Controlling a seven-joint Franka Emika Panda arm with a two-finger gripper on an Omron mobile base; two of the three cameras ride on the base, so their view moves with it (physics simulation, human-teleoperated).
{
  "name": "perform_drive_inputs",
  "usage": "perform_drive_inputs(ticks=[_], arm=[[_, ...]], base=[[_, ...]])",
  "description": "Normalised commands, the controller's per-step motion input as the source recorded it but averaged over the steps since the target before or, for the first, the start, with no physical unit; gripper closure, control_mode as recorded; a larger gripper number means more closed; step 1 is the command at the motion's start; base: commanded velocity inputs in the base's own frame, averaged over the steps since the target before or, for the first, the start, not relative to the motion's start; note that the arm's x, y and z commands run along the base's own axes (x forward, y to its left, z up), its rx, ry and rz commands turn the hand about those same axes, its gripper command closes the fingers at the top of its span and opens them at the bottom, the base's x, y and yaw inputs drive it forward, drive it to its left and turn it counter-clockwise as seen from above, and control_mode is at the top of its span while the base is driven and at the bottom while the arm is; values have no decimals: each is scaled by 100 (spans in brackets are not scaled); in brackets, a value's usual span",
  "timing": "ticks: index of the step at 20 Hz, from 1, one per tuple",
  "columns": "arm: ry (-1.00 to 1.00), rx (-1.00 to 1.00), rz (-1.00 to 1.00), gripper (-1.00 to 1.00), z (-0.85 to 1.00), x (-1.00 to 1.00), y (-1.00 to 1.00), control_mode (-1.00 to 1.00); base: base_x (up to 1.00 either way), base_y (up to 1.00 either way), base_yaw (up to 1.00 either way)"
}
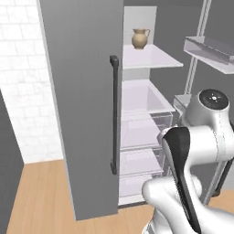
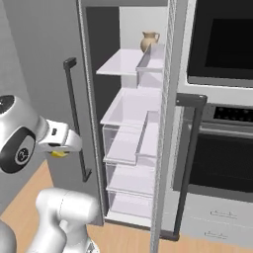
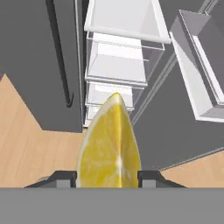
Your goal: Grab a lemon wedge from the fridge and one ice cube from the ice bowl, and put them in the glass of lemonade.
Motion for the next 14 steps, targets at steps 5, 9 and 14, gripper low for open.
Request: perform_drive_inputs(ticks=[5,9,14], arm=[[0,0,0,100,0,0,0,100],[0,0,0,100,0,0,0,100],[0,0,0,100,0,0,0,100]], base=[[-100,-57,-47],[-52,-83,-57],[14,-100,-34]])
